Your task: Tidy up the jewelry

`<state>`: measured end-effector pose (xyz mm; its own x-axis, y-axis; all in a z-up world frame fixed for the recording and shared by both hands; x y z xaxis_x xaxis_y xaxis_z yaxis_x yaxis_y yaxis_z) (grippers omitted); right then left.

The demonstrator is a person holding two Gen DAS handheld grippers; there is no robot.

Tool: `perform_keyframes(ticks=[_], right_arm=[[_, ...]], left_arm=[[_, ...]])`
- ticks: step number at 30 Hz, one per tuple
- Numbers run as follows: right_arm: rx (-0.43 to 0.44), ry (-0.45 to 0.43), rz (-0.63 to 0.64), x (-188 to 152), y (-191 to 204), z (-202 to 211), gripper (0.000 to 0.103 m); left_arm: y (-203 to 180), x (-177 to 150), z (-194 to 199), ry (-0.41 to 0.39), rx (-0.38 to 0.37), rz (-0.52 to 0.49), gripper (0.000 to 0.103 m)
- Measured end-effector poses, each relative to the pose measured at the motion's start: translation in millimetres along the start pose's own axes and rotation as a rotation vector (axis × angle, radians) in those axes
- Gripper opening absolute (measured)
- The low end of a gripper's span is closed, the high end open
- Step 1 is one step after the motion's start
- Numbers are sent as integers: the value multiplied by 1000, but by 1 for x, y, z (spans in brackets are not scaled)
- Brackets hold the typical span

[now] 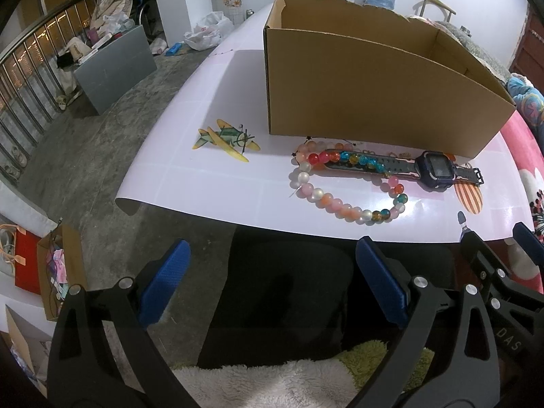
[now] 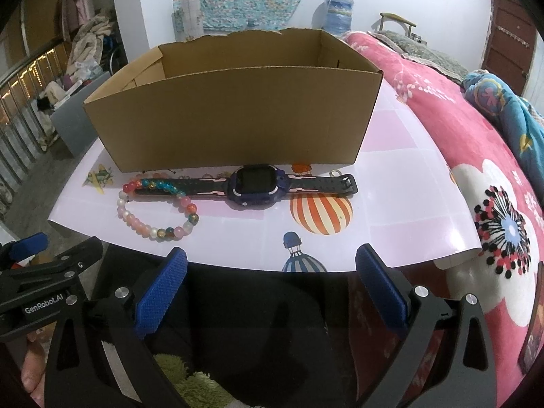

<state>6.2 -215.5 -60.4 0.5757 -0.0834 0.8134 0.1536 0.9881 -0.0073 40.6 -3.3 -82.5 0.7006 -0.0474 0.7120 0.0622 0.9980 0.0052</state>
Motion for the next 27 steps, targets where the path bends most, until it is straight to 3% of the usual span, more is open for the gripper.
perform_keyframes(ticks=[13, 17, 20, 24, 27], right_arm=[[-66, -85, 8, 14, -9, 8, 97], [-79, -117, 22, 18, -11, 12, 97], [-69, -137, 21, 21, -12, 16, 97], [-9, -147, -33, 23, -14, 17, 97], [15, -125, -38, 22, -10, 13, 97]], left_arm=[[2, -3, -6, 6, -39, -13, 94], [-3, 2, -8, -38, -119, -37, 94], [-10, 3, -8, -58, -219, -51, 94], [-7, 12, 2, -109, -385, 37, 95], [-1, 17, 7, -106, -429, 62, 95]])
Point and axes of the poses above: each gripper's, at about its wrist camera, not at the fingertips, and z roughly against the way its jaws point, y to its left, x to its top, the point moved 10 cm from there along -z, roughly the way its jaws point, and after that the axes turned 15 degrees about -y, right-handed, at the moved point
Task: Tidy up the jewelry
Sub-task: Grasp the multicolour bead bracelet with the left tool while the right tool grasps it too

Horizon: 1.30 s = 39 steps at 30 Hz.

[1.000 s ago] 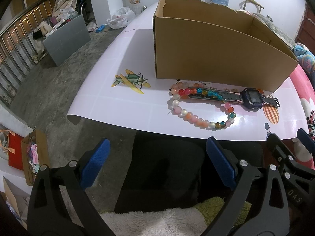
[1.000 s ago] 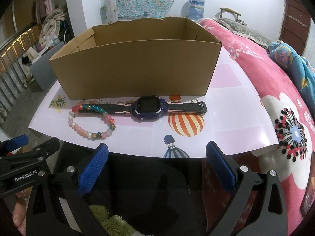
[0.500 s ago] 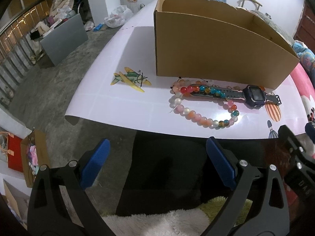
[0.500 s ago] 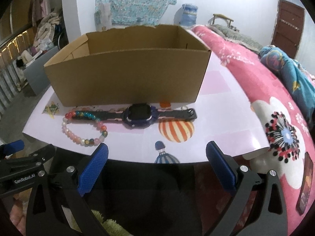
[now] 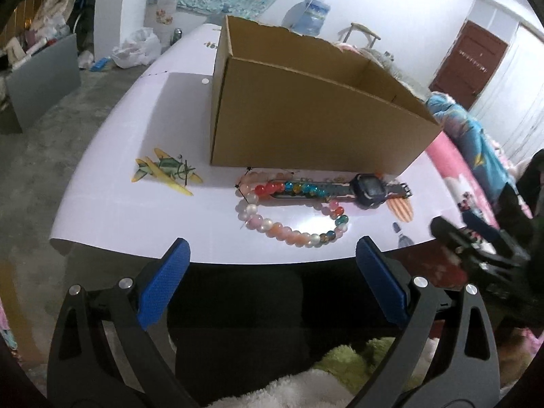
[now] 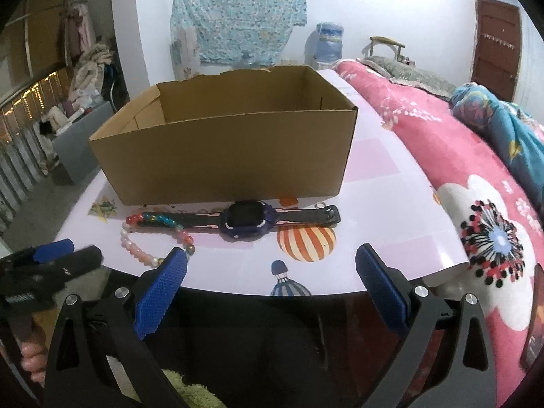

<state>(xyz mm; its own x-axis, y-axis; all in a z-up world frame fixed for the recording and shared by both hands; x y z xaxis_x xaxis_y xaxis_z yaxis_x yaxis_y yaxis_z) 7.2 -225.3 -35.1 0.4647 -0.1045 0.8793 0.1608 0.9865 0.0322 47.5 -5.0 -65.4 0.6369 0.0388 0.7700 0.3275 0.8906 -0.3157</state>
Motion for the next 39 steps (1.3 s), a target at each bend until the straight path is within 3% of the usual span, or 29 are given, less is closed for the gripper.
perform_keyframes(ticks=[3, 7, 11, 13, 17, 25, 33, 35, 39], right_arm=[[86, 75, -14, -9, 17, -12, 97], [208, 141, -61, -15, 40, -24, 96], [294, 177, -127, -13, 54, -33, 83], [314, 201, -156, -14, 57, -39, 75], [319, 254, -175, -21, 62, -54, 61], [343, 302, -134, -28, 79, -76, 44], [320, 303, -27, -32, 88, -89, 31], [306, 300, -2, -32, 88, -91, 23], [302, 299, 16, -32, 89, -92, 15]], left_arm=[[0, 7, 11, -18, -63, 16, 95], [-1, 17, 15, -67, -29, -46, 94], [0, 25, 7, -65, -25, -77, 93], [-1, 27, -1, -56, -29, -106, 72], [0, 23, -21, 7, -36, -137, 49], [7, 7, -52, 129, 8, -207, 31], [13, 5, -60, 164, 14, -201, 28], [12, 5, -62, 168, 17, -211, 28], [8, 1, -64, 178, 30, -246, 20]])
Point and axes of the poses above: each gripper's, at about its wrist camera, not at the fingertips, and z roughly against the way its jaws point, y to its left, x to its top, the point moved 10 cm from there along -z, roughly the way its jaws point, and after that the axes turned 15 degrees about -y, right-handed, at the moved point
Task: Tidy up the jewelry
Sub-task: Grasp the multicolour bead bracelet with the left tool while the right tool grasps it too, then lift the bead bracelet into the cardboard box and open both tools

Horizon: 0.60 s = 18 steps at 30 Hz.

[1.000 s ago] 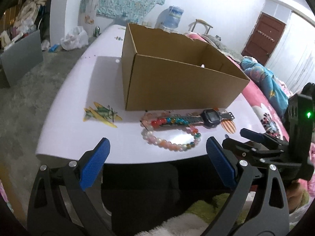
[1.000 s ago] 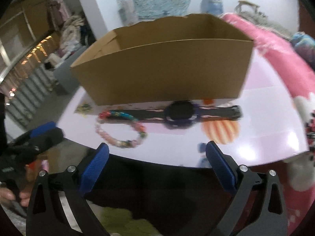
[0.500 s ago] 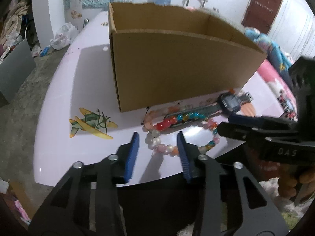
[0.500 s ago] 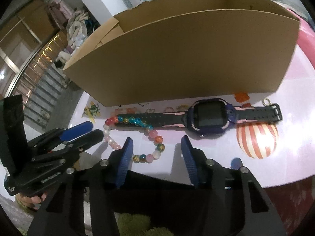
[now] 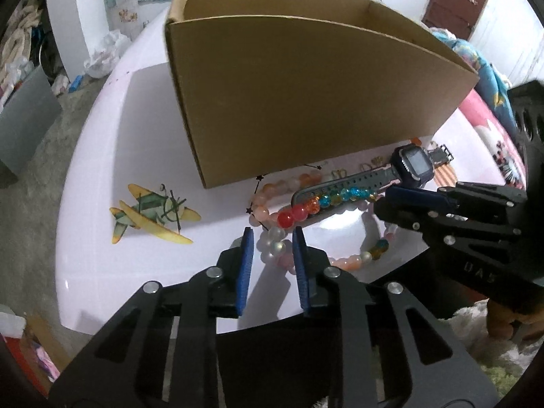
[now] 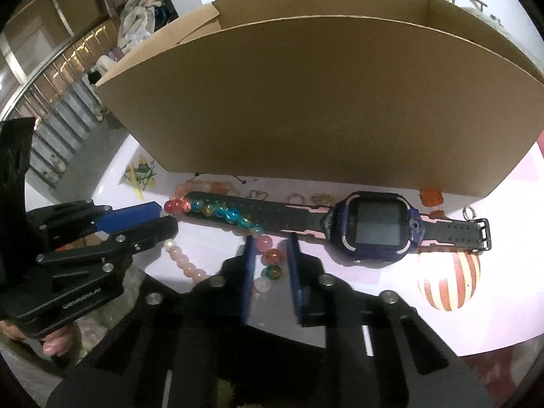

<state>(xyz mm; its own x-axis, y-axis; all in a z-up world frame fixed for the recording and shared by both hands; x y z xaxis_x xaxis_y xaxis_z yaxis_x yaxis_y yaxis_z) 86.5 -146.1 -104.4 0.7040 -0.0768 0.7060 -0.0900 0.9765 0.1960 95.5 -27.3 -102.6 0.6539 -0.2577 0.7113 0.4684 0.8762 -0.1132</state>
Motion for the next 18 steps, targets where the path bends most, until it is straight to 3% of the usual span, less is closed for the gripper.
perform_keyframes(ticks=[5, 18], right_arm=[[13, -12, -3, -1, 1, 0, 10], [22, -121, 15, 10, 2, 40, 10]], left_arm=[[-2, 1, 0, -6, 7, 2, 9], [-25, 23, 47, -140, 1, -48, 8]])
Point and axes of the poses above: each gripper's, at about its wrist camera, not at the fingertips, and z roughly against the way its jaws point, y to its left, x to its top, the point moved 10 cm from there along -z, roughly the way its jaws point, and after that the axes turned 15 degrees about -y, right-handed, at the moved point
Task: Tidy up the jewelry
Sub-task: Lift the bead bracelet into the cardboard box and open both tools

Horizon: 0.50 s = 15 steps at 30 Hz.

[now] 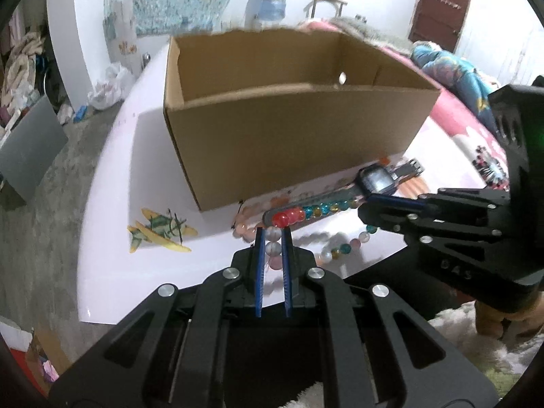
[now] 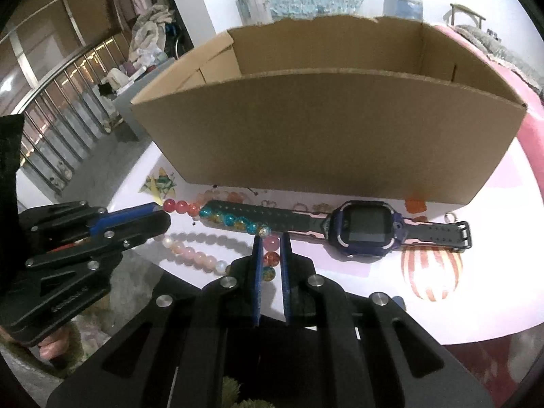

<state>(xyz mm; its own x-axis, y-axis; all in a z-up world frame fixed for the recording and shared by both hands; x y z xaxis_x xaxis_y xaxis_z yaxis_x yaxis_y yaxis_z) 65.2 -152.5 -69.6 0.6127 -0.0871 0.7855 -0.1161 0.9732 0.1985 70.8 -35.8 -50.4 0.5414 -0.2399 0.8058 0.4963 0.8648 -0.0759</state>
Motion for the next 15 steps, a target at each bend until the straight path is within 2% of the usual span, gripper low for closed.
perform_keyframes(ticks=[5, 9, 15], right_arm=[[7, -94, 12, 22, 3, 27, 10], [18, -176, 38, 46, 5, 52, 10], [50, -297, 70, 107, 4, 76, 10]], left_arm=[[-11, 24, 24, -65, -15, -21, 8], [-22, 56, 48, -149, -21, -44, 8], [-35, 109, 67, -254, -23, -81, 8]])
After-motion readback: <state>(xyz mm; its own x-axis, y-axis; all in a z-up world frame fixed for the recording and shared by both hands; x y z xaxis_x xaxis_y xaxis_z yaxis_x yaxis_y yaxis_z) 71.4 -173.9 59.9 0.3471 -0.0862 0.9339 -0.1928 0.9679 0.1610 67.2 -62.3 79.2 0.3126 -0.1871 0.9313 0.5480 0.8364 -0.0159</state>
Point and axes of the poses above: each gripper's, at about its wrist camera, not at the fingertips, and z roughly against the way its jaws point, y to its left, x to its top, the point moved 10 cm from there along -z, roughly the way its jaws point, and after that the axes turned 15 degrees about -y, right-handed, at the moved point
